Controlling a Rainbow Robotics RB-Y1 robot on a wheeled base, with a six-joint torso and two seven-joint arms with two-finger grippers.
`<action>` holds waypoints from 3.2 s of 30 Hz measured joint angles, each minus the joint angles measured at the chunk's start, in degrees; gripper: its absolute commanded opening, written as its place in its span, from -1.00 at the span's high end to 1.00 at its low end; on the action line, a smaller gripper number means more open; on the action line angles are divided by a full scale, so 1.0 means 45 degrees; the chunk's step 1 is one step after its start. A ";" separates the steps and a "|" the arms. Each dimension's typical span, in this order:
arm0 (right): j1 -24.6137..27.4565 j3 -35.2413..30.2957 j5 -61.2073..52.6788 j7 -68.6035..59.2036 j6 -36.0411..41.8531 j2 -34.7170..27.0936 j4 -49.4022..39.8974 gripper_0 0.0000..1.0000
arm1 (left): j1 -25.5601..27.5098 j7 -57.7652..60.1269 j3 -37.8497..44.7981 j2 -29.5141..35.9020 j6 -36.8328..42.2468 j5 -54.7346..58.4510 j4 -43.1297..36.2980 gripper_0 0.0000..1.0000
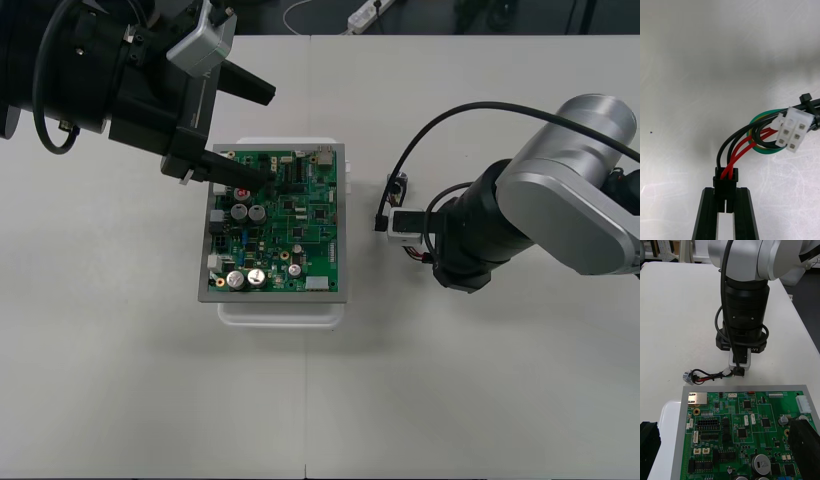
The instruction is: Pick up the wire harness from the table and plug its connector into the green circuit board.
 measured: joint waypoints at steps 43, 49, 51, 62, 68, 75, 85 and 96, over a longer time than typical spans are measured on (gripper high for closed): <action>-0.0223 -0.3199 -0.5440 0.0666 0.0000 -0.2124 -0.0692 1.00 | -0.0002 0.0000 0.0000 -0.0007 0.0000 0.0000 -0.0001 -1.00; -0.0225 -0.3418 -0.5815 0.0667 0.0000 -0.2452 -0.0732 1.00 | -0.0002 0.0000 0.0000 -0.0011 0.0000 0.0000 -0.0001 -1.00; -0.0226 -0.3422 -0.5948 0.0667 0.0000 -0.2464 -0.0734 1.00 | -0.0003 0.0000 0.0000 -0.0012 0.0000 0.0000 -0.0001 -1.00; -0.0229 -0.3598 -0.8317 0.0744 0.0000 -0.2568 0.0217 1.00 | -0.0003 0.0001 -0.0001 -0.0014 0.0000 0.0000 -0.0002 -1.00; -0.0229 -0.3634 -0.8771 0.0761 0.0000 -0.3029 0.0394 1.00 | -0.0003 0.0001 -0.0001 -0.0017 0.0000 0.0000 -0.0003 -1.00; -0.0231 -0.3658 -0.9394 0.0793 0.0000 -0.3204 0.0394 1.00 | -0.0003 0.0001 -0.0001 -0.0018 0.0000 0.0000 -0.0003 -1.00; -0.0233 -0.3689 -1.1253 0.0806 0.0000 -0.3239 0.0705 1.00 | -0.0003 0.0001 -0.0001 -0.0018 0.0000 0.0000 -0.0003 -1.00; -0.0238 -0.4095 -1.2518 0.0805 0.0000 -0.3309 0.1067 1.00 | -0.0003 0.0001 -0.0001 -0.0018 0.0000 -0.0001 -0.0004 -1.00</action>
